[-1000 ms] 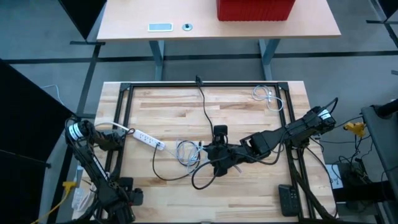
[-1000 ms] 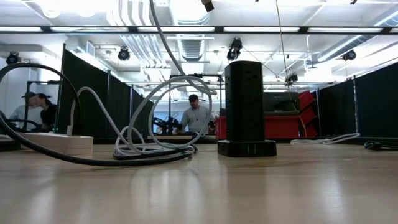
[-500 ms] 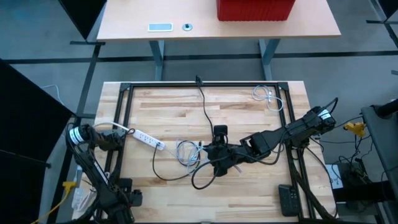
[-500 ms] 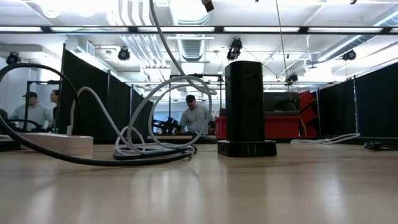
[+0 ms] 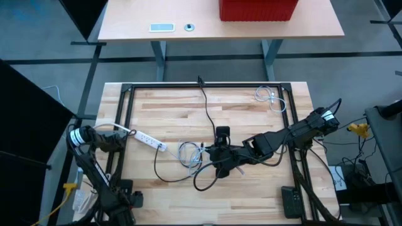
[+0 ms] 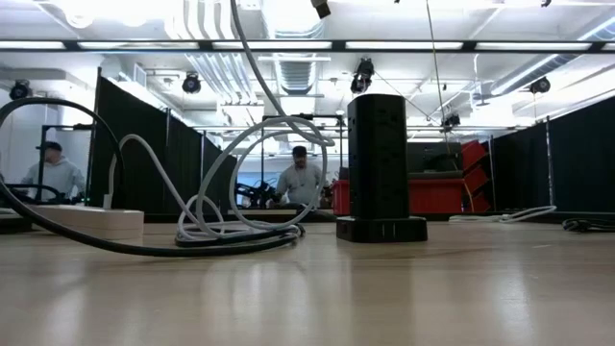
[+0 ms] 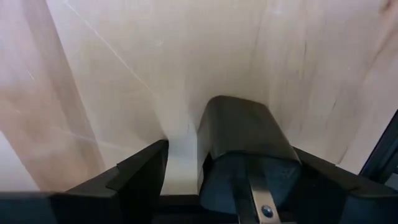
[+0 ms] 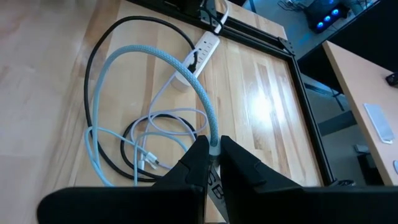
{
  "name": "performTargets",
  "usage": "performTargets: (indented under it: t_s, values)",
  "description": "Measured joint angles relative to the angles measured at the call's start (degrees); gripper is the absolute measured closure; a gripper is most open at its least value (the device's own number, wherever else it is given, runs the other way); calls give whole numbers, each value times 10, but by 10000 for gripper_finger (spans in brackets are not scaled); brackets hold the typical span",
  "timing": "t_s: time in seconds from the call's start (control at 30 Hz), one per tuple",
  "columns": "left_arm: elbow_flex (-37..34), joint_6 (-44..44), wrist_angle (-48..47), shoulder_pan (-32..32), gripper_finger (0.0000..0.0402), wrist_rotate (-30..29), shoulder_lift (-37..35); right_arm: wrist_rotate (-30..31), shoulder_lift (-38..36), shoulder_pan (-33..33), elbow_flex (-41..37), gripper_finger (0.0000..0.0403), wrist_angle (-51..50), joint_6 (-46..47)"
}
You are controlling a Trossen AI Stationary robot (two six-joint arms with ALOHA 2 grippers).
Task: Insert USB
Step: Insert the light blue charger cable into the black charger adapter
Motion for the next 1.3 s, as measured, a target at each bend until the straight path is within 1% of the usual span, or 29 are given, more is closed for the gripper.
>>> performTargets:
  t_s: [0.23,0.3,0.37,0.5,0.57,0.83,1.1,1.2,1.3]
  values:
    - [11,10,0,0,129,-14,1,0,0,0,0,391,0,-1]
    - [16,10,-4,0,140,-26,1,0,0,-1,0,391,0,-1]
    - [18,12,-5,0,165,-30,1,0,0,-1,0,391,0,-2]
    - [17,12,-11,0,230,-19,1,1,0,-1,0,391,0,-1]
    - [17,12,-13,-1,252,-14,1,0,0,-1,0,391,0,-1]
    - [17,-1,-13,0,252,-19,1,0,0,-1,0,391,0,-1]
    - [26,-25,-43,17,252,-159,-23,0,-2,4,0,391,0,-22]
    - [30,-27,-56,25,252,-257,-54,0,-3,5,0,391,0,-34]
    - [31,-31,-53,27,252,-400,-106,1,-3,5,0,391,7,-42]
